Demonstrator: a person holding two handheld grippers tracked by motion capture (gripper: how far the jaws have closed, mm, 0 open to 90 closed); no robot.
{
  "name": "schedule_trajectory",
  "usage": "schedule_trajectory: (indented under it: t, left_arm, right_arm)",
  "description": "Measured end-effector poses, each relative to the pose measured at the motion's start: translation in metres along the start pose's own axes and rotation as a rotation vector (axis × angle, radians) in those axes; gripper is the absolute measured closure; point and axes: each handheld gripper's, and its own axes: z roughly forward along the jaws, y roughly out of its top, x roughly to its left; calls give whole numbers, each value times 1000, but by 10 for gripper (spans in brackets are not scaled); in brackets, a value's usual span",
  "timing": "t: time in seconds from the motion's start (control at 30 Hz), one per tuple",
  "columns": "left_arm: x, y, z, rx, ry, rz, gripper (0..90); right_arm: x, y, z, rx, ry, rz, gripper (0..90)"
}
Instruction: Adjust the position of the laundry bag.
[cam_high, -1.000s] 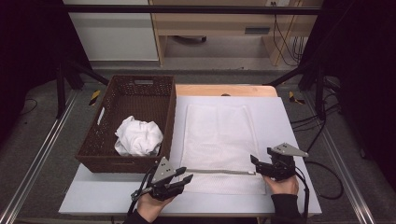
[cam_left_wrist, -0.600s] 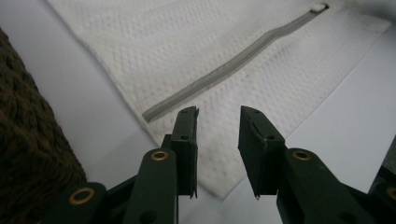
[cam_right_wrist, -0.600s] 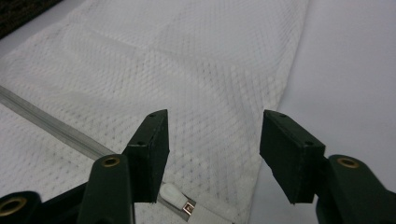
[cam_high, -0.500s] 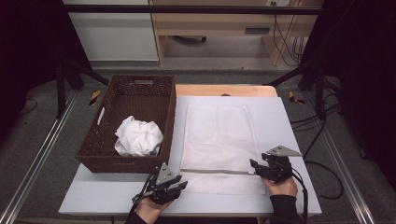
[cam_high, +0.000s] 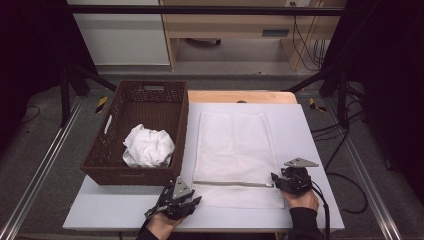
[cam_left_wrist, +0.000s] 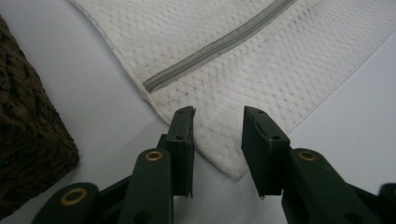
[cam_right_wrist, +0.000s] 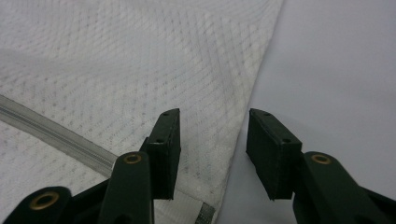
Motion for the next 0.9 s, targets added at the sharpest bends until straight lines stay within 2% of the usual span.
schedule_trajectory:
  t: [0.07, 0.23, 0.4, 0.47, 0.57, 0.73, 0.8, 0.9]
  left_arm:
    - [0, 0, 0, 4, 9, -6, 685]
    - [0, 1, 0, 8, 25, -3, 769]
    - [-1, 1, 0, 10, 19, 8, 859]
    - [-1, 1, 0, 5, 17, 11, 868]
    - [-1, 1, -1, 2, 19, 14, 872]
    - [-3, 1, -2, -10, 17, 24, 873]
    - [-4, 0, -1, -4, 22, 32, 872]
    - [-4, 0, 0, -2, 23, 36, 867]
  right_arm:
    - [1, 0, 3, 19, 0, -3, 575]
    - [-1, 0, 5, 10, -4, -3, 620]
    - [1, 1, 6, 3, 13, 2, 739]
    - [-1, 2, 6, 5, 15, 6, 809]
    - [-4, 3, 8, 4, 36, 8, 868]
    - [-7, 8, 12, -13, 15, -3, 875]
    - [-8, 9, 14, -4, 15, 8, 868]
    - [-7, 8, 12, -14, -20, -7, 775]
